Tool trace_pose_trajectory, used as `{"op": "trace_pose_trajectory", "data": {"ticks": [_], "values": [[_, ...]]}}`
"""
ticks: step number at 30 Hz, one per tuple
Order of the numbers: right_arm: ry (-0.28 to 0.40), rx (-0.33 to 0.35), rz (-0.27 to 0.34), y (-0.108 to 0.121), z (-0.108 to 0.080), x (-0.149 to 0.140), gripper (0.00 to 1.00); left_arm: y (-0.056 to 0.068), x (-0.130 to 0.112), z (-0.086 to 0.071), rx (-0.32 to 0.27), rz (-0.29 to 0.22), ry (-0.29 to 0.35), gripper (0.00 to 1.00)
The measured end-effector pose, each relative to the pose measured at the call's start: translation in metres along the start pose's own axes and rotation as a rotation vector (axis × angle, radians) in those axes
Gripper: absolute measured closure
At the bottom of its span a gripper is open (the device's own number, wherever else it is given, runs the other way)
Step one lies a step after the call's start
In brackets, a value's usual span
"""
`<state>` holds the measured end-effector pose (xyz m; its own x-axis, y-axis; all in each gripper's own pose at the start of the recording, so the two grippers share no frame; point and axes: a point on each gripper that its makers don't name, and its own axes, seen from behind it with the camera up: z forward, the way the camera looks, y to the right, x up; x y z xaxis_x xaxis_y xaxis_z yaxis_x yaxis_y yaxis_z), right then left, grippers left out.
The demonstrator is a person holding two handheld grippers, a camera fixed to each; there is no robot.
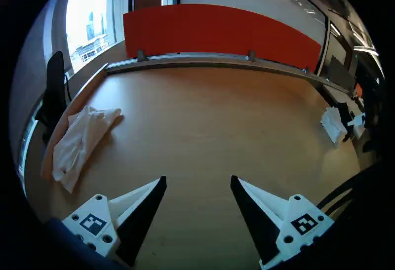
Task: Fold towel
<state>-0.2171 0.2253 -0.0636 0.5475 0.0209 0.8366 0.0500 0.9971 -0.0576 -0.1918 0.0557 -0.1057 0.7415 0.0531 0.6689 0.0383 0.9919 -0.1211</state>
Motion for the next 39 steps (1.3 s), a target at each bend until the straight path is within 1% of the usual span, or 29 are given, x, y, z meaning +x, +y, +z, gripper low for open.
{"op": "trace_pose_trajectory", "data": {"ticks": [5,8,11,18,23,26,29,32,35,39], "values": [[0.062,-0.014,0.009,-0.005,-0.009,0.011,0.01,-0.003,0.008,0.0,0.005,0.003,0.013,0.03],[0.109,-0.02,0.014,-0.009,-0.016,0.019,0.01,-0.004,0.019,-0.001,0.004,0.006,0.032,0.03],[0.17,-0.026,0.028,-0.014,-0.024,0.03,0.01,-0.007,0.028,-0.002,0.008,0.002,0.05,0.03],[0.325,-0.006,0.058,-0.031,-0.047,0.058,0.01,-0.014,0.048,-0.005,0.019,-0.004,0.097,0.03],[0.426,-0.014,0.045,-0.039,-0.063,0.075,0.01,-0.02,0.063,-0.008,0.031,-0.007,0.137,0.03],[0.488,-0.029,0.025,-0.044,-0.075,0.083,0.01,-0.021,0.072,-0.009,0.028,-0.015,0.164,0.03],[0.536,-0.044,0.007,-0.049,-0.084,0.089,0.01,-0.023,0.08,-0.01,0.028,-0.027,0.186,0.03],[0.579,-0.057,-0.012,-0.055,-0.091,0.093,0.01,-0.027,0.09,-0.012,0.039,-0.033,0.214,0.03],[0.615,-0.068,-0.018,-0.06,-0.096,0.098,0.01,-0.028,0.1,-0.013,0.047,-0.029,0.243,0.03],[0.654,-0.06,-0.016,-0.068,-0.102,0.106,0.01,-0.03,0.112,-0.015,0.058,-0.023,0.279,0.03]]}}
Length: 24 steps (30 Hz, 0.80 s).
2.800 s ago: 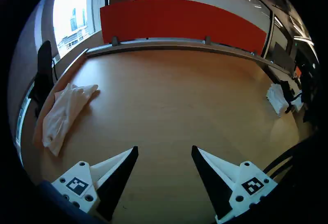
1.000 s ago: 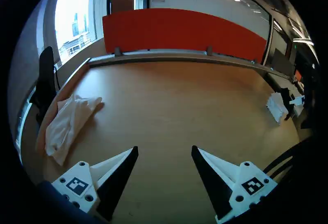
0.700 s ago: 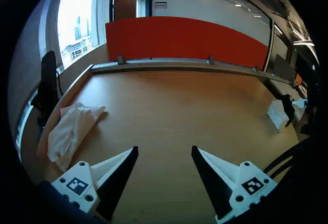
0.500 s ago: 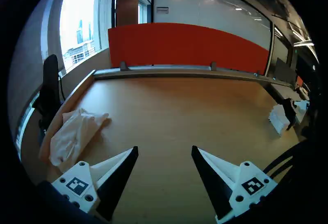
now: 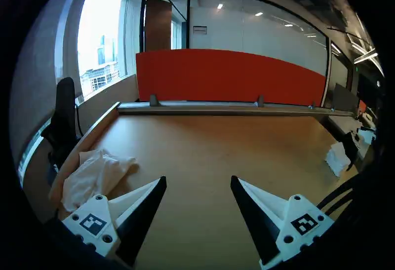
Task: Fold towel
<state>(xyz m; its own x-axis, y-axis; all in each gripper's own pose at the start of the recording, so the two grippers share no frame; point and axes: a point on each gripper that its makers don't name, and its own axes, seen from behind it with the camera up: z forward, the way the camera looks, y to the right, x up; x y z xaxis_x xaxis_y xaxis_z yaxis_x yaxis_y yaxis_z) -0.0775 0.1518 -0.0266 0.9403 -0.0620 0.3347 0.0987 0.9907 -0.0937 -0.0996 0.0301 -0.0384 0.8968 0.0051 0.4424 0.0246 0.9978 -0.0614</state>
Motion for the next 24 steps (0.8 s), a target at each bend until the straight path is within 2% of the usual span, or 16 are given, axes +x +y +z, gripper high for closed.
{"op": "trace_pose_trajectory", "data": {"ticks": [12,24], "values": [[0.113,0.039,0.018,-0.036,-0.001,0.043,0.01,-0.009,0.037,0.001,0.027,-0.028,0.112,0.03],[0.186,0.071,0.047,-0.095,-0.002,0.085,0.01,-0.015,0.067,0.001,0.016,-0.058,0.205,0.04]]}}
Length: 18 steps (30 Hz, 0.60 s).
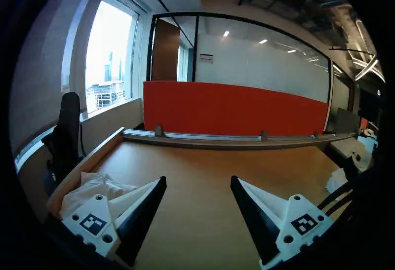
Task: Fold towel
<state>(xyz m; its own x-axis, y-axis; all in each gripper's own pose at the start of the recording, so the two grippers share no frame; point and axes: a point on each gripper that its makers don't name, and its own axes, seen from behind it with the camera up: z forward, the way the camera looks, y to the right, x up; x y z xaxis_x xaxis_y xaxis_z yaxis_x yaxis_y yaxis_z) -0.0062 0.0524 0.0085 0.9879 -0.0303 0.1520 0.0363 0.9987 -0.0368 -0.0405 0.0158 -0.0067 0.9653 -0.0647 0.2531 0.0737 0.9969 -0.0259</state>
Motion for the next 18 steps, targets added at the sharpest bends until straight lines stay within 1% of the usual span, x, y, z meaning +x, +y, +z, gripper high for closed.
{"op": "trace_pose_trajectory", "data": {"ticks": [8,11,14,18], "values": [[0.032,0.059,0.018,-0.055,0.007,0.019,0.0,-0.005,0.01,0.003,-0.011,-0.035,0.046,0.03],[0.044,0.07,0.027,-0.073,0.008,0.027,0.0,-0.008,0.013,0.003,-0.014,-0.043,0.062,0.04],[0.054,0.076,0.027,-0.087,0.009,0.032,0.0,-0.01,0.016,0.003,-0.015,-0.043,0.075,0.04],[0.056,0.07,0.012,-0.093,0.011,0.031,0.0,-0.013,0.021,0.002,-0.014,-0.027,0.096,0.04]]}}
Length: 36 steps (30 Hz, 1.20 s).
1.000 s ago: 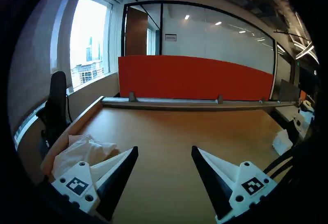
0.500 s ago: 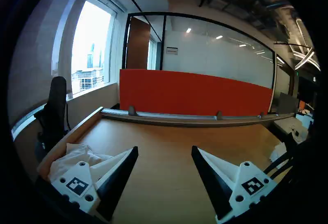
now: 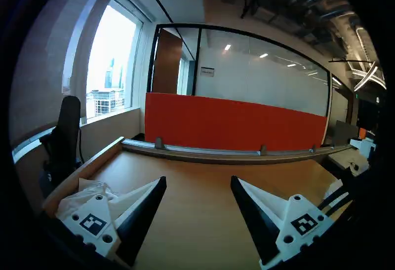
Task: Fold towel
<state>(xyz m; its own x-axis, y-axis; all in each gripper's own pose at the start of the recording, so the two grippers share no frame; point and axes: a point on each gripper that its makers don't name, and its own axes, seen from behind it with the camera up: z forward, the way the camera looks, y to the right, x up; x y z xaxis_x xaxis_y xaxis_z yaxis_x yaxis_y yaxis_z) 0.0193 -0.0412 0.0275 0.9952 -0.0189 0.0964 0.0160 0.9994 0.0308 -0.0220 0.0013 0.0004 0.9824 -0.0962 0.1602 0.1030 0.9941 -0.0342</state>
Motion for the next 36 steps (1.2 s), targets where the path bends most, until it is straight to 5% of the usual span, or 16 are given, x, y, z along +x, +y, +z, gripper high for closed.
{"op": "trace_pose_trajectory", "data": {"ticks": [8,14,36], "values": [[-0.002,-0.008,-0.015,-0.004,-0.005,0.014,0.0,0.001,0.015,0.0,-0.011,0.083,0.075,0.04],[0.0,-0.02,-0.003,-0.005,-0.006,0.025,0.0,0.006,0.015,-0.001,-0.024,0.094,0.113,0.04],[-0.013,-0.026,-0.023,-0.02,0.004,0.002,0.0,-0.01,-0.048,0.012,0.002,0.122,0.153,0.03]]}}
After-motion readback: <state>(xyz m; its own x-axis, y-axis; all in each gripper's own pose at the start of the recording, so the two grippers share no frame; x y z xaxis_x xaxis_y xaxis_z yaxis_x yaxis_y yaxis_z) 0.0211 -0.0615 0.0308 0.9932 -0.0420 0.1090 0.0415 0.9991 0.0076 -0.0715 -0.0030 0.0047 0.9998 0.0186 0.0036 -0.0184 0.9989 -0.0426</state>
